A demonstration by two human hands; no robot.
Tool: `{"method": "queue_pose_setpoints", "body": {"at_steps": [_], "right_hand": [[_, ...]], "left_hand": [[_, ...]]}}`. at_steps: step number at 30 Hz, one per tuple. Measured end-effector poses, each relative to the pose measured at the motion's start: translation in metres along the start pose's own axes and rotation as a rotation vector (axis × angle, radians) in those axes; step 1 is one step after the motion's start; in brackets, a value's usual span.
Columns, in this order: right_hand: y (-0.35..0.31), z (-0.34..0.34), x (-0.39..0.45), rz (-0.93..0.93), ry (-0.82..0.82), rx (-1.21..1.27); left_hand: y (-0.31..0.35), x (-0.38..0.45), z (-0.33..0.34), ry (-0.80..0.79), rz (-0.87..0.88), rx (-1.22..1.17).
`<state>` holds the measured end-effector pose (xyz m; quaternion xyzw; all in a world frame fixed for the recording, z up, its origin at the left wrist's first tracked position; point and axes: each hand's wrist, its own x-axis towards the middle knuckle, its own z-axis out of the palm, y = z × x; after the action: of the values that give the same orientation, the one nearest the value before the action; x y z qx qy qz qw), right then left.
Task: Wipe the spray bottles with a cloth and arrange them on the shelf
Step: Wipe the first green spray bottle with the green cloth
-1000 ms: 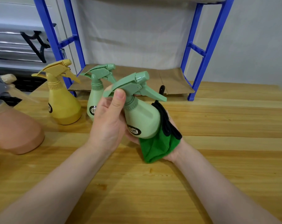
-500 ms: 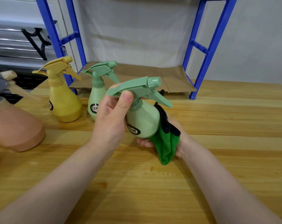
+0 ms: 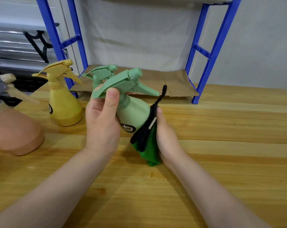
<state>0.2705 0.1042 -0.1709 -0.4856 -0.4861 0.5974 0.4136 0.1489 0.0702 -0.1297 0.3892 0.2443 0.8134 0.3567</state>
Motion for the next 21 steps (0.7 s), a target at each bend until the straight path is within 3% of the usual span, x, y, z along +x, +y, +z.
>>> {"method": "queue_pose_setpoints", "body": {"at_steps": [5, 9, 15, 18, 21], "right_hand": [[-0.006, -0.013, -0.004, 0.061, -0.089, -0.078], [-0.015, -0.021, -0.004, -0.006, 0.032, -0.255], [-0.019, -0.028, -0.001, -0.471, 0.263, -0.433], [-0.023, -0.035, -0.003, -0.738, 0.402, -0.274], [-0.025, -0.042, -0.001, -0.878, 0.382, -0.099]], "left_hand": [[-0.003, 0.000, 0.002, 0.009, -0.023, 0.056], [0.000, 0.000, 0.006, -0.002, -0.035, 0.077], [0.004, 0.005, 0.002, -0.046, -0.048, 0.120], [-0.001, 0.004, 0.000, -0.062, -0.100, 0.178], [-0.007, 0.002, -0.002, -0.093, -0.183, 0.260]]}}
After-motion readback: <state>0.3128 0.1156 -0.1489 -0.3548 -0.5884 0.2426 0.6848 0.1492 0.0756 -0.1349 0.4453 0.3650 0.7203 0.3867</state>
